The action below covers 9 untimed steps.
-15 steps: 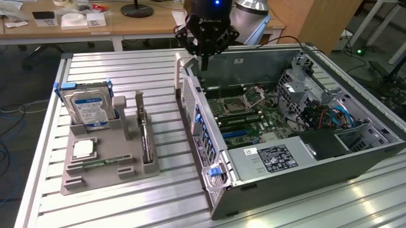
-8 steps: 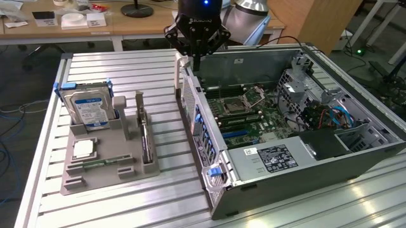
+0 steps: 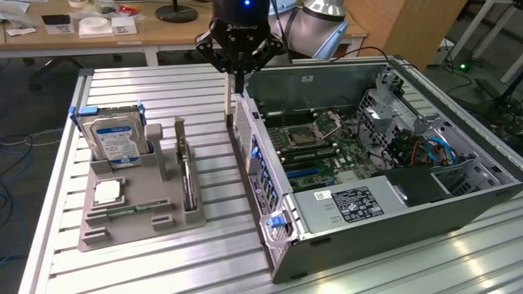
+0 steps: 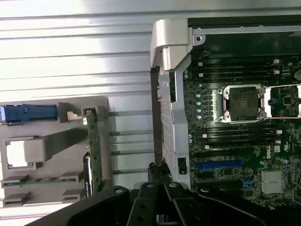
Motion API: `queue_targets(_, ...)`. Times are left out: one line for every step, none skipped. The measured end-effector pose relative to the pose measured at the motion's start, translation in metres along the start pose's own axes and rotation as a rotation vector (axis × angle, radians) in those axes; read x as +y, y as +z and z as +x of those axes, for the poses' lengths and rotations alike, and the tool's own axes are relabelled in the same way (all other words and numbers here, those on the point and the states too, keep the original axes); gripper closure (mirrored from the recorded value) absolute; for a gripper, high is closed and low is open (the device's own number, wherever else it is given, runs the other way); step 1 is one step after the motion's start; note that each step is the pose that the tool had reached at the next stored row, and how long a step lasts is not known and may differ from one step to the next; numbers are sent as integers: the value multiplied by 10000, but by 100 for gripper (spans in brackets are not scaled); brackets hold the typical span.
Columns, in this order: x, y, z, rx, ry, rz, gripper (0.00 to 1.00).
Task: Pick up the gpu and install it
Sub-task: 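Reach for the gpu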
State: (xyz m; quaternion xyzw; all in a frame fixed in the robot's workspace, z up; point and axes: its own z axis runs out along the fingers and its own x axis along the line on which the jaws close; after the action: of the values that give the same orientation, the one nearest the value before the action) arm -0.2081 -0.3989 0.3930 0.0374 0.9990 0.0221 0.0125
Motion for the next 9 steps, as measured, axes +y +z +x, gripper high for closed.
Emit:
queue_targets(-2,0,27,0,0,0,89)
queue_targets(-4,-1,52,0,1,1,89)
queue_targets(-6,-1,75,0,1,0,89)
queue_targets(-7,-2,100,0,1,0,89)
queue_targets(-9,-2,125,0,1,0,89)
queue_targets(-11,-3,150,1,1,1,89)
queue_targets(-13,-3,174,0,0,1,89)
queue_targets(-15,-4,202,0,0,1,89)
queue_targets(-17,-4,229,0,1,1,89)
